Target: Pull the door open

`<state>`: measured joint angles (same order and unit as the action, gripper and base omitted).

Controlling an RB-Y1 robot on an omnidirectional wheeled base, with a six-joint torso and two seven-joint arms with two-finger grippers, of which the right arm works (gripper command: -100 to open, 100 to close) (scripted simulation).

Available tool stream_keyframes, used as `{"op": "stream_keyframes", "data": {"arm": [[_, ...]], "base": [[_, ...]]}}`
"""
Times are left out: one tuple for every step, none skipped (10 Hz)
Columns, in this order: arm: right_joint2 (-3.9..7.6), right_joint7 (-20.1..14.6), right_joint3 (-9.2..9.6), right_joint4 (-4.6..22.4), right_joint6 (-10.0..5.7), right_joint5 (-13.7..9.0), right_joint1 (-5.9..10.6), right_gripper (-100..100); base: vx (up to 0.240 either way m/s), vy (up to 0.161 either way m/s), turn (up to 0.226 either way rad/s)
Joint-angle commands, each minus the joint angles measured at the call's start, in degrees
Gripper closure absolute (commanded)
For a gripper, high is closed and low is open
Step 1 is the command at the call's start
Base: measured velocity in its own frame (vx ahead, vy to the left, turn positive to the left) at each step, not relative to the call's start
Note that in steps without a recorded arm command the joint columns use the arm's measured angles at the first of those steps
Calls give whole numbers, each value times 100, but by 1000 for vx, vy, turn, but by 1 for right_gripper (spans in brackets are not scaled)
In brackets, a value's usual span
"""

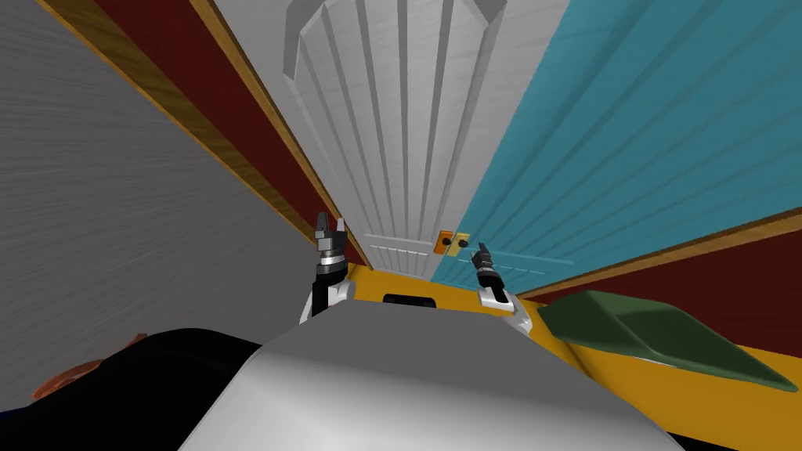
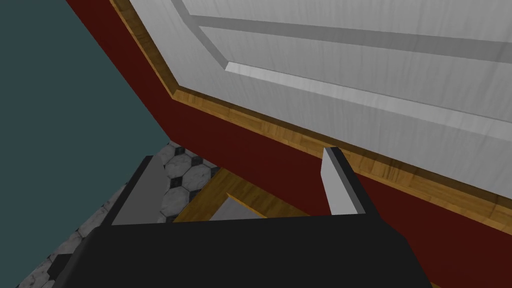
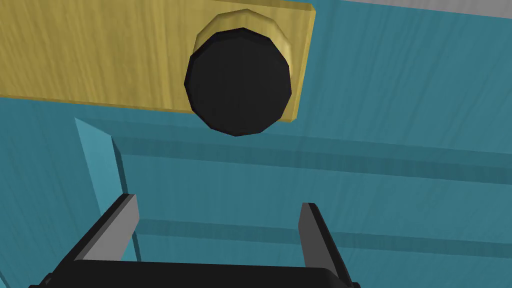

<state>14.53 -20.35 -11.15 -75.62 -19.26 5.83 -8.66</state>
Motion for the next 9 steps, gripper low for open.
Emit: {"op": "stream_keyframes", "data": {"arm": [[-100, 19, 123, -1, -68, 21, 127, -100], [-50, 17, 60, 130, -81, 12, 161, -100], [-50, 17, 60, 130, -81, 12, 161, 100], [-50, 17, 60, 130, -81, 12, 161, 100], [-50, 17, 60, 130, -81, 12, 161, 100], [-50, 17, 60, 130, -81, 12, 161, 100], [-50, 17, 60, 130, -81, 12, 161, 100], [-50, 17, 60, 130, -81, 12, 161, 100], [28, 4, -35, 174, -63, -3, 50, 100]], "base": [[227, 156, 230], [111, 77, 42], [-13, -13, -45], [-46, -24, 4], [-38, -18, 30], [-19, -10, 16], [-7, -1, -3], [0, 0, 0], [-97, -83, -75]]}}
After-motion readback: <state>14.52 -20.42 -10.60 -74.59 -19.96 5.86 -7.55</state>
